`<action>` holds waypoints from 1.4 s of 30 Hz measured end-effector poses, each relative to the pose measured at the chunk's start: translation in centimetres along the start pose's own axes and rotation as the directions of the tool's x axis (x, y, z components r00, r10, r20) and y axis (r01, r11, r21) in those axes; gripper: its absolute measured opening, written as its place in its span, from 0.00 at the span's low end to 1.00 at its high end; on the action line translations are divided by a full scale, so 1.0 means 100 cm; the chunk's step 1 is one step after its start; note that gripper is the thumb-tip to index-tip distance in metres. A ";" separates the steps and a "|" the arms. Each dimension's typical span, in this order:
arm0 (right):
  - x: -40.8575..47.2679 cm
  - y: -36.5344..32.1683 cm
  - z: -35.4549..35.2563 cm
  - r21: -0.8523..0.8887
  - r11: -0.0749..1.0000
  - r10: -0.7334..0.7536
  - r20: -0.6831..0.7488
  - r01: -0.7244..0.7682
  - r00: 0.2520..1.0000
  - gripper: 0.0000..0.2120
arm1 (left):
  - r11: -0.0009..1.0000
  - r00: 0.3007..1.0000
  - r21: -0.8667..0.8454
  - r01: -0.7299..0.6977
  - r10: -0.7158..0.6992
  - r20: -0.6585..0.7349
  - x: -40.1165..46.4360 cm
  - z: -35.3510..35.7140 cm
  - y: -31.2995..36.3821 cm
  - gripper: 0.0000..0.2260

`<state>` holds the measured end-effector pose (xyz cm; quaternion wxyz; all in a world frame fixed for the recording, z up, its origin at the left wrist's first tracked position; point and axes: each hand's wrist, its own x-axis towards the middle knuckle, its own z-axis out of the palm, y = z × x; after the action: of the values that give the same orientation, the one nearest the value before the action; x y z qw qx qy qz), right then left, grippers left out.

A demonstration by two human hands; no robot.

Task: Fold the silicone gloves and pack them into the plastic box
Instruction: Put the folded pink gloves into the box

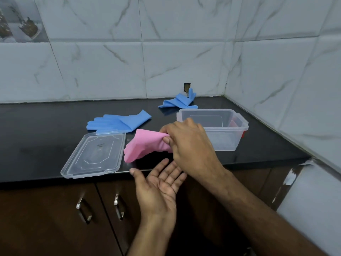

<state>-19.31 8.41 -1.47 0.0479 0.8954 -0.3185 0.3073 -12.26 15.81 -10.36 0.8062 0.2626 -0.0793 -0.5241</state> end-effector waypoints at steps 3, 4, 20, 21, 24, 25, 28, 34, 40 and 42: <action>-0.004 0.002 -0.019 0.076 0.997 -0.008 0.005 0.008 1.000 0.09 | 0.951 0.984 -0.269 0.151 -0.119 0.131 -0.002 0.006 0.020 0.47; -0.006 0.003 -0.024 0.097 0.995 -0.024 0.001 0.024 1.000 0.09 | 0.935 0.978 -0.310 0.171 -0.123 0.168 -0.002 0.009 0.028 0.45; -0.010 0.079 -0.083 0.736 0.659 0.325 -0.091 -0.156 0.941 0.11 | 0.992 0.953 0.003 0.125 -0.120 0.279 0.046 0.100 0.063 0.21; -0.009 0.085 -0.085 0.832 0.513 0.410 -0.022 -0.211 0.912 0.12 | 0.992 0.952 0.007 0.124 -0.121 0.280 0.049 0.111 0.059 0.21; -0.003 0.102 -0.090 0.943 0.130 0.572 0.181 -0.307 0.800 0.13 | 0.990 0.945 0.070 0.124 -0.139 0.297 0.062 0.135 0.044 0.17; 0.001 0.109 -0.091 0.937 0.092 0.583 0.223 -0.336 0.781 0.13 | 0.988 0.947 0.112 0.111 -0.139 0.289 0.066 0.140 0.039 0.16; 0.014 0.128 -0.091 0.910 0.105 0.577 0.273 -0.401 0.770 0.14 | 0.975 0.942 0.205 0.084 -0.145 0.304 0.080 0.151 0.031 0.21; 0.044 0.162 -0.085 0.893 0.159 0.577 0.263 -0.422 0.773 0.13 | 0.929 0.893 0.336 0.159 -0.280 0.353 0.122 0.162 0.050 0.29; 0.052 0.194 -0.058 0.825 0.346 0.543 0.212 -0.447 0.812 0.13 | 0.786 0.966 0.618 0.031 -0.183 0.185 0.142 0.169 0.043 0.17; 0.049 0.200 -0.046 0.779 0.443 0.534 0.168 -0.444 0.828 0.13 | 0.752 0.987 0.659 -0.006 -0.102 0.125 0.147 0.169 0.032 0.12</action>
<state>-30.75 -8.82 2.93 -0.4274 0.6727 -0.3900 0.4612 -10.12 -1.95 3.48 0.6402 0.4897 -0.3134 -0.5021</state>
